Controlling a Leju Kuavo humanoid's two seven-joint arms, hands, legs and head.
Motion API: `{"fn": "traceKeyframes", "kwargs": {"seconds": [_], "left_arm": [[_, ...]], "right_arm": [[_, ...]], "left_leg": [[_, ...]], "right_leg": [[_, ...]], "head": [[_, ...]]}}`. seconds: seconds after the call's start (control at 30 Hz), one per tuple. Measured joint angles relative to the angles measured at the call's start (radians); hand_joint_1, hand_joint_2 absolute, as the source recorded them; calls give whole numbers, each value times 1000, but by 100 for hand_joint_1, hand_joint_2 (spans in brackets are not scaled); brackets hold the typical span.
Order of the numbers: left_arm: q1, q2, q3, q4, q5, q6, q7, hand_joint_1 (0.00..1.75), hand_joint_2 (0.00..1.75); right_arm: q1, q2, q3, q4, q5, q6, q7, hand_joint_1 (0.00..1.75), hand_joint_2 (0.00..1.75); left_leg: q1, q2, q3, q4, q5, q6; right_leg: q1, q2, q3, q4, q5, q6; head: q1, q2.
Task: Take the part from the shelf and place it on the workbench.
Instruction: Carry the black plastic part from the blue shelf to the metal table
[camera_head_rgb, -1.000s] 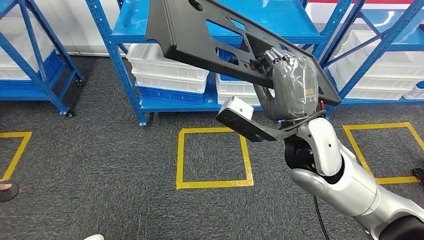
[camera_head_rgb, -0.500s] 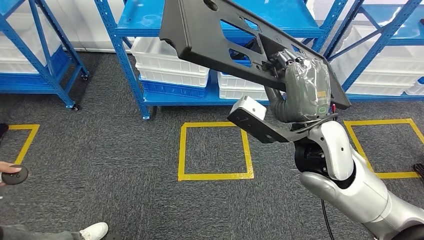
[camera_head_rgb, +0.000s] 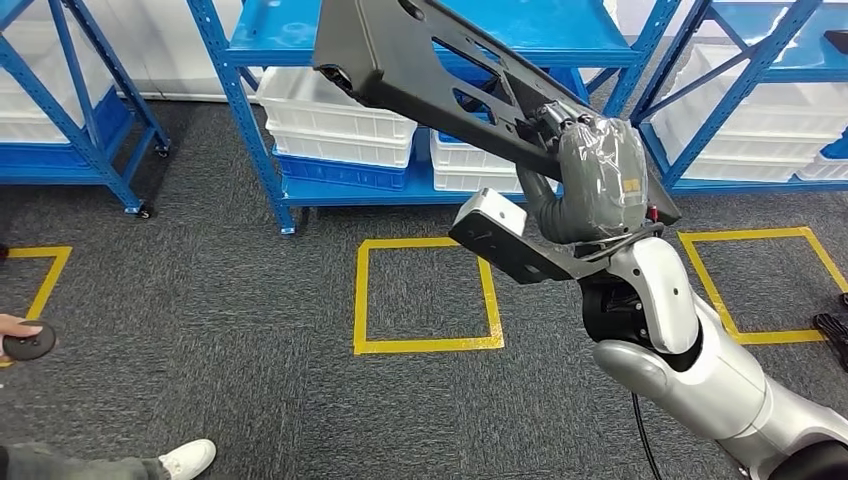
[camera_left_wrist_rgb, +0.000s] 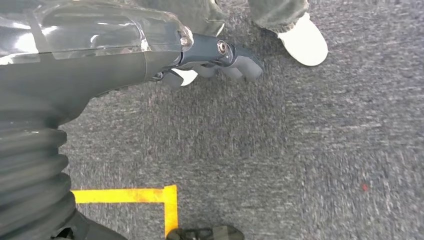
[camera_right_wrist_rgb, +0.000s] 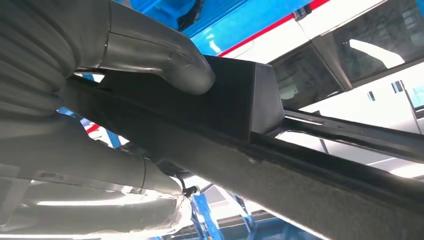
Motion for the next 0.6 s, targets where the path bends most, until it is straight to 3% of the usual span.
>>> {"fn": "traceKeyframes", "kwargs": {"seconds": [0.07, 0.13, 0.17, 0.2, 0.23, 0.3, 0.37, 0.5, 0.57, 0.6], "left_arm": [[-1, 1, 0, 0, 0, 0, 0, 0, 175], [0, 2, 0, 0, 0, 0, 0, 0, 175], [0, 2, 0, 0, 0, 0, 0, 0, 175], [1, 2, 0, 0, 0, 0, 0, 0, 175], [1, 2, 0, 0, -1, 0, 0, 0, 175], [0, 1, 0, 0, -3, 0, 0, 0, 175], [0, 1, 0, 0, -6, 0, -1, 0, 175], [1, 0, 0, 0, -10, 0, 0, 0, 175], [0, -1, 0, 0, -13, 0, 1, 0, 175], [0, -1, 0, 0, -15, -1, 3, 0, 175]], "right_arm": [[-1, -2, -2, -1, 0, 0, 0, 175, 175], [3, -3, -3, -1, 0, 0, 0, 175, 175], [6, -3, -3, -1, 0, 0, 0, 175, 175], [9, -3, -3, -1, 0, 0, 0, 175, 175], [11, -3, -3, -2, 0, 1, 0, 175, 175], [12, -6, -8, -4, -2, 3, 0, 175, 175], [11, -9, -16, -7, -6, 8, 0, 175, 175], [15, -10, -25, -11, -8, 14, 0, 175, 175], [18, -11, -31, -15, -8, 14, 0, 175, 175], [21, -10, -35, -16, -8, 15, 0, 175, 175]], "left_leg": [[2, 0, -3, -4, 6, 10], [0, 1, -8, -4, 8, 14], [0, 1, -9, -4, 9, 15], [-1, 1, -10, -4, 9, 16], [-1, 2, -10, -4, 10, 16], [-2, 5, -8, -4, 11, 14], [-5, 11, -10, -2, 13, 9], [-6, 30, -20, 4, 9, -9], [-4, 12, -44, 64, -35, -16], [-3, 2, -71, 126, -68, -18]], "right_leg": [[-4, 3, -34, 75, -48, 11], [-7, 4, -94, 209, -112, 19], [-8, 4, -117, 260, -127, 21], [-8, 4, -125, 278, -123, 21], [-8, 4, -115, 257, -100, 20], [-7, -5, -54, 127, -27, 15], [-2, -19, -7, 18, 10, 8], [2, -3, -5, -15, 21, -16], [-2, 9, -4, -22, 30, -28], [-1, 15, -5, -22, 32, -30]], "head": [[6, 0], [12, 0], [15, 0], [18, 0], [21, 0], [27, 0], [30, 0], [25, 0], [17, 0], [12, 0]]}}
